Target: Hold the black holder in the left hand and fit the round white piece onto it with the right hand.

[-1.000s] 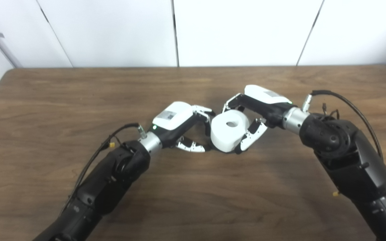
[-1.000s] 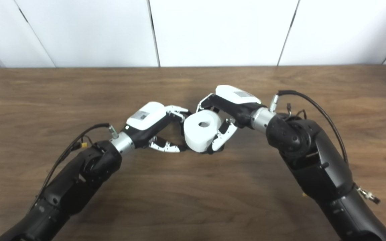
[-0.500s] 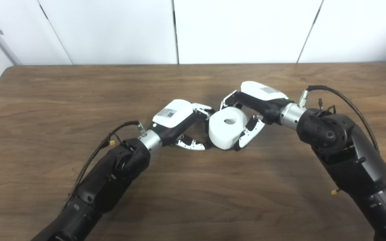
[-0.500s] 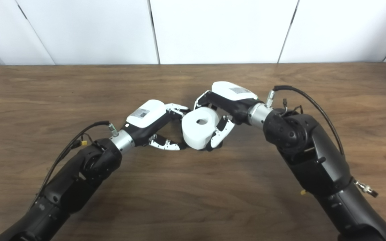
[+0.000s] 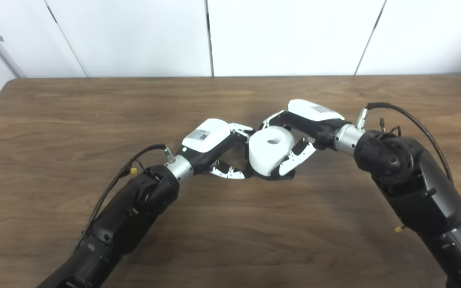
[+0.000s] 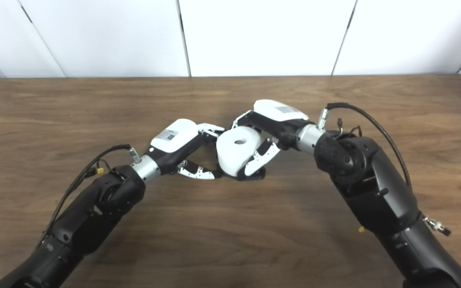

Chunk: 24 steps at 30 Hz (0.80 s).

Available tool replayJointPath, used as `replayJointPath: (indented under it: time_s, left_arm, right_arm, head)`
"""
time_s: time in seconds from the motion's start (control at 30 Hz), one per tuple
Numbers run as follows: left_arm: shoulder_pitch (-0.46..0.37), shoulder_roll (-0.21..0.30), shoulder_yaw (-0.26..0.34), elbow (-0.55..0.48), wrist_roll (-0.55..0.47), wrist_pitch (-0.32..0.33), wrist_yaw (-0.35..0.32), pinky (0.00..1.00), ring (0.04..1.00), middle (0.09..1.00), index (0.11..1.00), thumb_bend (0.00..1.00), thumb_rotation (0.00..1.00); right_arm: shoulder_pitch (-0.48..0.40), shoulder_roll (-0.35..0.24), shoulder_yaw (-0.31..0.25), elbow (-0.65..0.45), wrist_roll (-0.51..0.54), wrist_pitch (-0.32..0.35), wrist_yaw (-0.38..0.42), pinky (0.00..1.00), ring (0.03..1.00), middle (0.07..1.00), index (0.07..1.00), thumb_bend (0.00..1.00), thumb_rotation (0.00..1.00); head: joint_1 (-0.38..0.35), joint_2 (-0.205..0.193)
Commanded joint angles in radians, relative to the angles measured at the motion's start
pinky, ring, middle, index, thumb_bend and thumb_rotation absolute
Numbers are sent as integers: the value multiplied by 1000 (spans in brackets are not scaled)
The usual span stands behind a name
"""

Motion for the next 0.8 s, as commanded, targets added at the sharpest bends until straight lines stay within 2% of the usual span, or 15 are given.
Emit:
replayJointPath:
  time_s: [0.0, 0.27, 0.63, 0.77]
  left_arm:
    - [19, 5, -23, 11, -5, -4, -60, 696, 843, 830, 485, 523, 72]
    - [21, 9, -22, 1, -5, 10, -74, 707, 845, 837, 485, 523, 72]
    - [17, 14, -23, 15, -5, -8, -67, 699, 843, 835, 485, 523, 72]
    - [14, 14, -22, 19, -5, -15, -61, 693, 841, 833, 485, 523, 72]
  right_arm:
    - [-39, -13, -13, -27, -3, 1, -4, 659, 798, 870, 998, 1000, 380]
    - [-40, -7, -19, -29, -1, 2, -9, 657, 787, 856, 1000, 1000, 336]
    - [-41, 1, -31, -29, 8, -12, -24, 661, 785, 842, 1000, 992, 292]
    - [-64, -24, -36, -64, 17, 26, 31, 671, 806, 867, 1000, 1000, 311]
  head:
    - [1, 1]
    - [2, 3]
    - [-9, 1]
    - [-12, 0]
